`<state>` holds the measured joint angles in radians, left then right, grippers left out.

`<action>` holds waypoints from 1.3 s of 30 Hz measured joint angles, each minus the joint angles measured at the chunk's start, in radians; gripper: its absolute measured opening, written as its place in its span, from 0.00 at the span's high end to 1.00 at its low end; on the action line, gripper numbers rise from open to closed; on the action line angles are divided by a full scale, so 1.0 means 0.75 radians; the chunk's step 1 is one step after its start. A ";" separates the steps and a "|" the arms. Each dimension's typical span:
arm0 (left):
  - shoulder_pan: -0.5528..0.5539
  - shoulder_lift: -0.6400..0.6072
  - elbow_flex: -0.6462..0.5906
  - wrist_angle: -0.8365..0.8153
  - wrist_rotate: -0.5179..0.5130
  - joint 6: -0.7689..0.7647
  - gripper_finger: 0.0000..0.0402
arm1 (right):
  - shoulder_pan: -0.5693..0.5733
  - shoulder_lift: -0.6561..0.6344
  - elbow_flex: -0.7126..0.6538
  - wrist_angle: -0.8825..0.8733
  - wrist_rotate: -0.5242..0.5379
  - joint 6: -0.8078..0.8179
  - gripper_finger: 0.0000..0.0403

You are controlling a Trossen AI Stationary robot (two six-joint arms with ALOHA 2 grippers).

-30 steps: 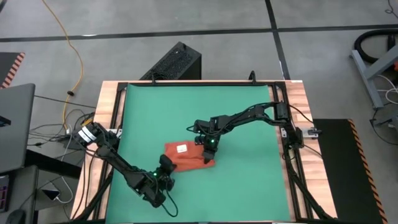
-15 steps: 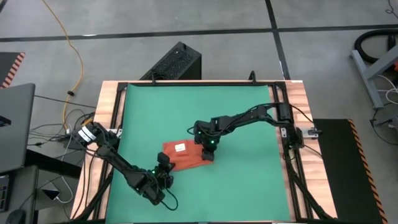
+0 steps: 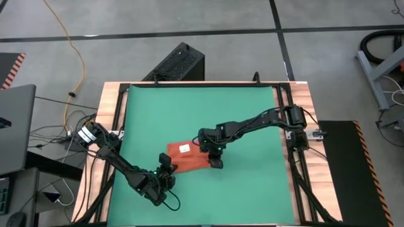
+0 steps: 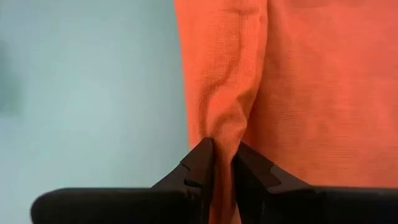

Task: Roll towel into tight, uniform cylinder
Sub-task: Roll the orange table napkin

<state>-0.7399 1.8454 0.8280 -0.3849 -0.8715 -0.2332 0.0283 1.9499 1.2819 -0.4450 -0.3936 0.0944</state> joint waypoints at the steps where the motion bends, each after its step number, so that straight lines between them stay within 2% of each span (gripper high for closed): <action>1: 0.000 0.000 -0.001 0.000 0.000 -0.005 1.00 | 0.006 0.000 0.000 -0.004 0.035 -0.020 0.81; 4: -0.001 0.000 -0.001 0.000 0.000 -0.013 1.00 | 0.006 -0.005 0.000 -0.001 0.117 -0.043 0.81; 18: 0.002 0.000 -0.002 0.028 -0.004 0.007 1.00 | 0.046 -0.019 0.002 0.014 0.155 -0.136 0.79; 22: 0.002 0.000 -0.002 0.039 0.000 0.008 1.00 | 0.065 -0.021 0.002 0.015 0.149 -0.169 0.71; 31: 0.002 0.000 -0.002 0.042 0.002 0.019 1.00 | 0.065 -0.021 0.072 -0.035 0.143 -0.196 0.43; 34: 0.003 0.000 -0.002 0.042 0.003 0.015 1.00 | 0.052 -0.021 0.117 -0.088 0.143 -0.247 0.41; 39: 0.003 0.000 -0.002 0.037 0.003 0.015 1.00 | -0.013 -0.021 0.201 -0.235 0.162 -0.340 0.43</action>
<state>-0.7380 1.8454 0.8265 -0.3573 -0.8696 -0.2217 0.0184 1.9339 1.4329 -0.6216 -0.2722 -0.1608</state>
